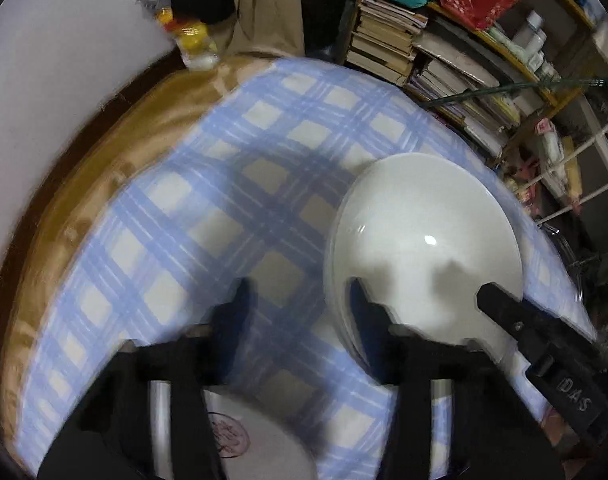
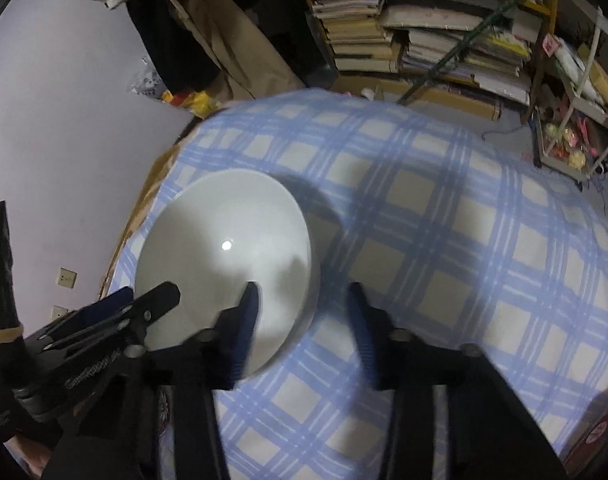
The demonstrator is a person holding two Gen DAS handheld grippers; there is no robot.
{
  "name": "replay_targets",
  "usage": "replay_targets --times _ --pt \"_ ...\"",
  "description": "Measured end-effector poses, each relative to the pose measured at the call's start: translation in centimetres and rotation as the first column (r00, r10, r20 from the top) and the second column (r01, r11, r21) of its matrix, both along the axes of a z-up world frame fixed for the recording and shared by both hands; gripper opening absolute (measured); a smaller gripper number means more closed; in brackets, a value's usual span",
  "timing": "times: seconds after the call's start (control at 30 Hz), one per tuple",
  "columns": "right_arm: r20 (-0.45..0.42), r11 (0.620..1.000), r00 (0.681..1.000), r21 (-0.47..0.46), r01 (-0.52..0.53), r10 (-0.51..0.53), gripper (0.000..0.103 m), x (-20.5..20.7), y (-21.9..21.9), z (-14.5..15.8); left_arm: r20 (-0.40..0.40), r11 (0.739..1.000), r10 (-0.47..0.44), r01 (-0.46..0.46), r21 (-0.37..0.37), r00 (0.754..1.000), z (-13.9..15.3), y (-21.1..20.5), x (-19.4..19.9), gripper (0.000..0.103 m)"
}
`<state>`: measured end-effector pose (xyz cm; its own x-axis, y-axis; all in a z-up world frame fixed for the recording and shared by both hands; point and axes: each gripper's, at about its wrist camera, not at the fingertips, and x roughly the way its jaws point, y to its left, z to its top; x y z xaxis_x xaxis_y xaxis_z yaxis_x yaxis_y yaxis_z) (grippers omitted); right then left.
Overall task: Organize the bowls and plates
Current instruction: 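Grasp the white bowl rim with the right tool while the left tool grasps it too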
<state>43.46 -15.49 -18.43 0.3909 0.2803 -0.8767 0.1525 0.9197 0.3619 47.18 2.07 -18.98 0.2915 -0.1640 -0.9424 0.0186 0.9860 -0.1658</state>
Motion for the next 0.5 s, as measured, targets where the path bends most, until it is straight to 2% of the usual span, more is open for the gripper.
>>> replay_targets --times 0.03,0.13,0.2,0.27,0.33,0.43,0.5 --pt "-0.013 1.0 1.0 0.0 0.006 -0.006 0.03 0.0 0.0 -0.3 -0.017 0.998 0.021 -0.022 -0.057 1.0 -0.2 0.4 0.1 0.023" --pt "-0.028 1.0 1.0 0.01 0.008 -0.008 0.029 -0.1 0.0 -0.9 -0.04 0.984 0.079 -0.084 -0.154 0.996 0.0 1.2 0.2 0.017" --pt "-0.045 1.0 0.999 -0.022 -0.016 0.015 0.029 0.2 0.8 -1.5 -0.053 0.985 0.07 -0.078 -0.155 0.996 0.0 0.8 0.0 0.014" --pt "-0.071 0.997 0.996 -0.037 -0.062 0.06 0.025 0.5 1.7 -2.0 -0.046 0.993 0.041 -0.046 -0.113 0.998 0.2 0.1 -0.2 0.011" --pt "-0.074 0.995 0.995 -0.074 -0.065 0.06 0.023 0.3 2.1 -1.7 -0.027 0.999 0.013 -0.015 -0.044 1.0 0.3 -0.7 -0.6 0.011" --pt "-0.066 0.998 0.997 -0.051 -0.048 0.045 0.02 -0.1 1.8 -1.2 0.018 0.999 -0.002 0.001 0.051 1.0 0.8 -1.5 -1.9 0.01" --pt "-0.062 0.996 0.995 -0.049 -0.078 0.075 0.02 -0.6 2.0 -0.7 0.035 0.996 -0.027 0.024 0.085 0.999 1.1 -1.7 -2.9 0.01"
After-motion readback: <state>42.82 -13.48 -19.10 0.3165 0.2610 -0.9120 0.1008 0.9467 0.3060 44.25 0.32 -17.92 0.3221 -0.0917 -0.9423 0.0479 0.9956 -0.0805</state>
